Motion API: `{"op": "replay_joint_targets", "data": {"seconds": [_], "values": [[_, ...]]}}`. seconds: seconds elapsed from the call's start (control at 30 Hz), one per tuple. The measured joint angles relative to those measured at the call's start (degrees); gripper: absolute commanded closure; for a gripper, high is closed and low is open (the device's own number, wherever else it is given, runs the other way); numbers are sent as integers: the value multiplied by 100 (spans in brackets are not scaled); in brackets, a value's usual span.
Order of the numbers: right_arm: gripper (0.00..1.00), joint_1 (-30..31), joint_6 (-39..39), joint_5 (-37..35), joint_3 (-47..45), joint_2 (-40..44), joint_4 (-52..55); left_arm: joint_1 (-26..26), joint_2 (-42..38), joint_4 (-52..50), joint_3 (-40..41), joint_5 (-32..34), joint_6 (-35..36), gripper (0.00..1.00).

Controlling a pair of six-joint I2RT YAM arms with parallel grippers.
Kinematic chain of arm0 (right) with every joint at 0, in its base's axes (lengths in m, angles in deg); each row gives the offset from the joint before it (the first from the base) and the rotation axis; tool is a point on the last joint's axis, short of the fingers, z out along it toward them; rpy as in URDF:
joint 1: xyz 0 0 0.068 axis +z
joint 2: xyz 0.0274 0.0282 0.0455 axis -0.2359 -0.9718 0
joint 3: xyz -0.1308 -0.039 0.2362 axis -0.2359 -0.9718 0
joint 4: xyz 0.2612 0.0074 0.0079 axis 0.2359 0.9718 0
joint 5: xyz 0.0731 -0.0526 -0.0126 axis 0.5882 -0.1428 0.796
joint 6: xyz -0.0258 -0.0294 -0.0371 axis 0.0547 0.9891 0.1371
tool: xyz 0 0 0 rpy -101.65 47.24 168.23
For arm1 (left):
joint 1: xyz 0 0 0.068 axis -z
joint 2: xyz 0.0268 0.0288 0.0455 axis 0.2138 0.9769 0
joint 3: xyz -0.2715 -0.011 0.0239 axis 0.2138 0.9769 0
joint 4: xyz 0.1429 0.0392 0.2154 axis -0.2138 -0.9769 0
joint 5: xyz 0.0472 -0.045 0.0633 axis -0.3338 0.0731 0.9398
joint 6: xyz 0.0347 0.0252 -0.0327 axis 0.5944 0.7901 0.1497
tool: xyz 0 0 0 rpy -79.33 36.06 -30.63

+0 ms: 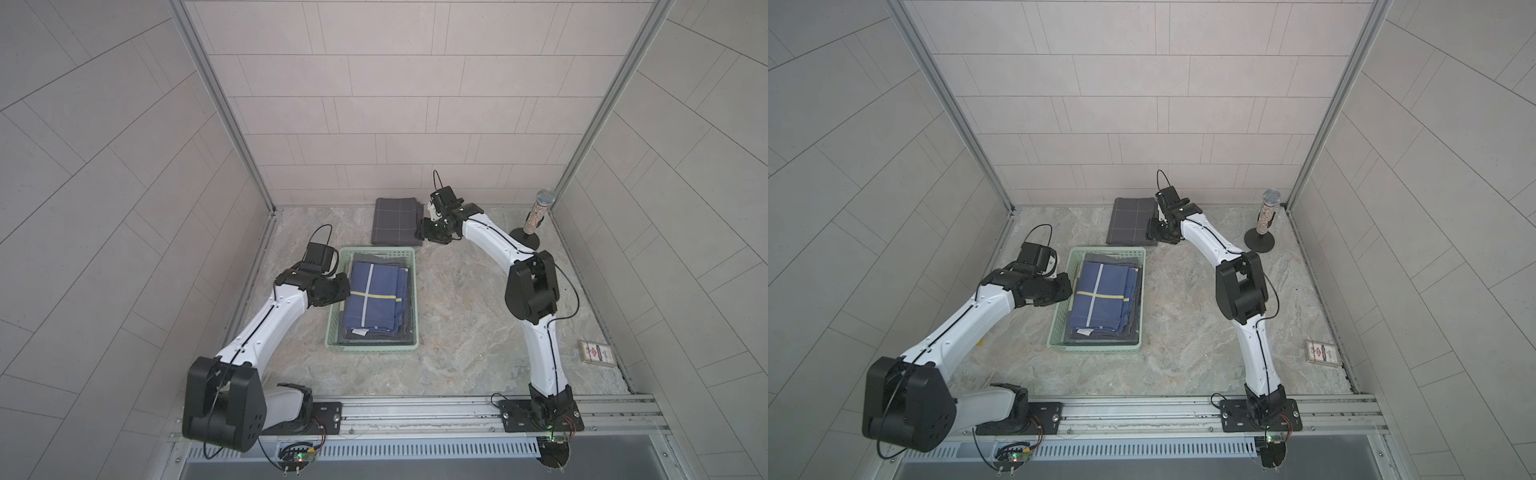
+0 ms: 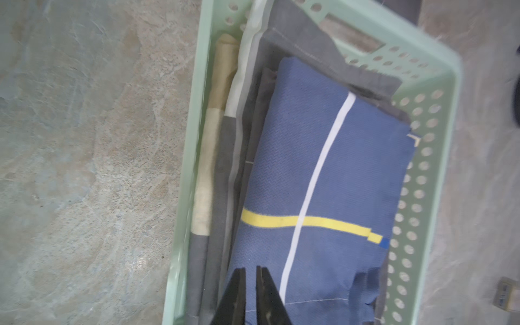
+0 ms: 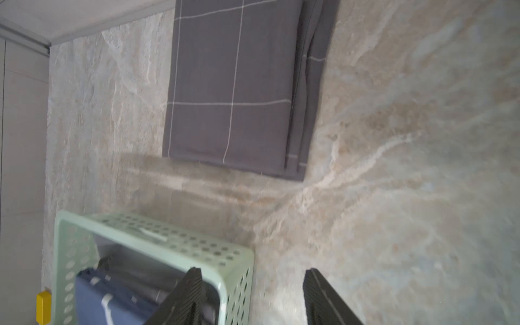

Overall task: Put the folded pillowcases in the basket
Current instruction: Move the pillowcase to the center of the board.

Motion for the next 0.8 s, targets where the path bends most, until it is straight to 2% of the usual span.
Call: {"op": "replay_joint_targets", "data": {"seconds": [0.13, 0.2, 0.37, 0.5, 0.57, 0.63, 0.8], "values": [[36, -197, 129, 142, 1567, -1246, 400, 339, 332, -498, -389, 680, 146, 84], [35, -269, 149, 177, 2253, -1757, 531, 411, 306, -614, -485, 791, 188, 82], [40, -374, 92, 350, 2747, -2321, 538, 413, 26, -682, -496, 863, 190, 80], [54, -376, 52, 549, 2756, -2463, 348, 413, -17, -752, -496, 863, 192, 79], [63, -334, 96, 588, 2754, -2481, 334, 413, -17, -769, -496, 863, 192, 79], [78, -258, 105, 605, 2736, -2505, 343, 413, -17, -772, -494, 850, 188, 79], [100, -114, 81, 485, 2590, -2470, 323, 413, -83, -769, -463, 728, 162, 80]]}}
